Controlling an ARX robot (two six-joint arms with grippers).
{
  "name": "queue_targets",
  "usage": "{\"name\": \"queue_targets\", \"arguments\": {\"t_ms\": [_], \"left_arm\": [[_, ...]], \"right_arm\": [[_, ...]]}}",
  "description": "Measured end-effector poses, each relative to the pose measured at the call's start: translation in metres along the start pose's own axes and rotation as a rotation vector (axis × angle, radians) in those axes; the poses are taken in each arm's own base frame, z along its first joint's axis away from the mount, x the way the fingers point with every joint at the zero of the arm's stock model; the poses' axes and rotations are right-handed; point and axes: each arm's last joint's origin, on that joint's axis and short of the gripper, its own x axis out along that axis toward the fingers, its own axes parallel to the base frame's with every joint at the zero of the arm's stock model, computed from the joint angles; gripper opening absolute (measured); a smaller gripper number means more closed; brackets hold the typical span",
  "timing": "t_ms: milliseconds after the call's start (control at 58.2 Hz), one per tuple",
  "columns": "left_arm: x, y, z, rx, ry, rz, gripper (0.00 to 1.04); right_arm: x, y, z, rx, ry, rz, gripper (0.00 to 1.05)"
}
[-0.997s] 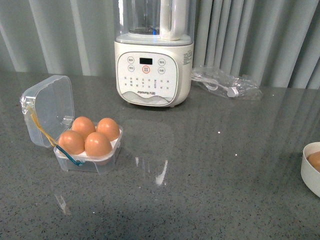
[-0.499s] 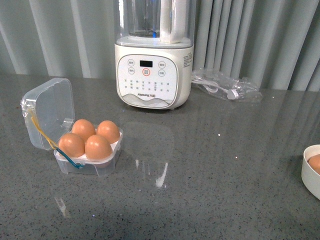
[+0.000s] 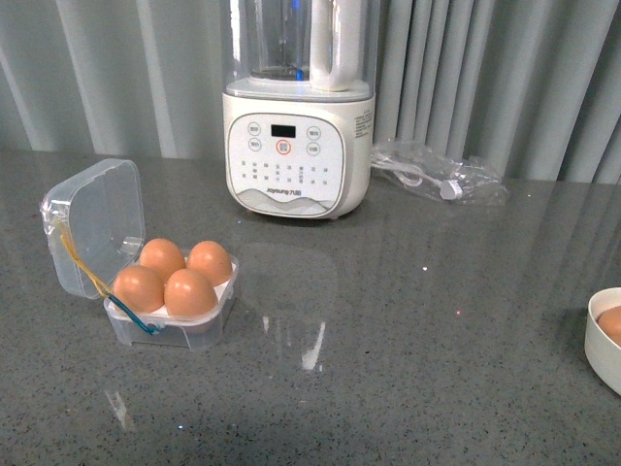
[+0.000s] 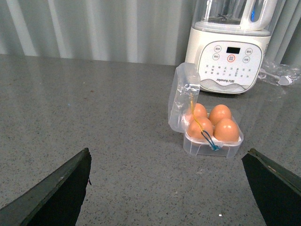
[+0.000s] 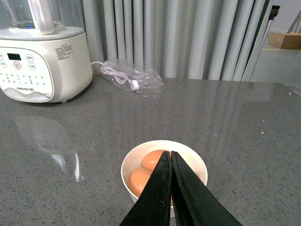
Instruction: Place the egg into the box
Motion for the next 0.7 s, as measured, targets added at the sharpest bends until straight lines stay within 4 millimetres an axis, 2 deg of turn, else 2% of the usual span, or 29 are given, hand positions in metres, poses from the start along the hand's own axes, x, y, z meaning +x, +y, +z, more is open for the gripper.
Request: {"name": "queue_targets", "arguments": {"t_ms": [189, 705], "left_arm": [[0.0, 0.0, 0.0, 0.0, 0.0, 0.0, 0.98], [0.0, 0.0, 0.0, 0.0, 0.0, 0.0, 0.98]], "right_arm": [[-0.006, 0.0, -0.009, 0.0, -0.009, 0.0, 0.03], [-0.016, 0.0, -0.009, 0.0, -0.013, 0.0, 0.03]]}}
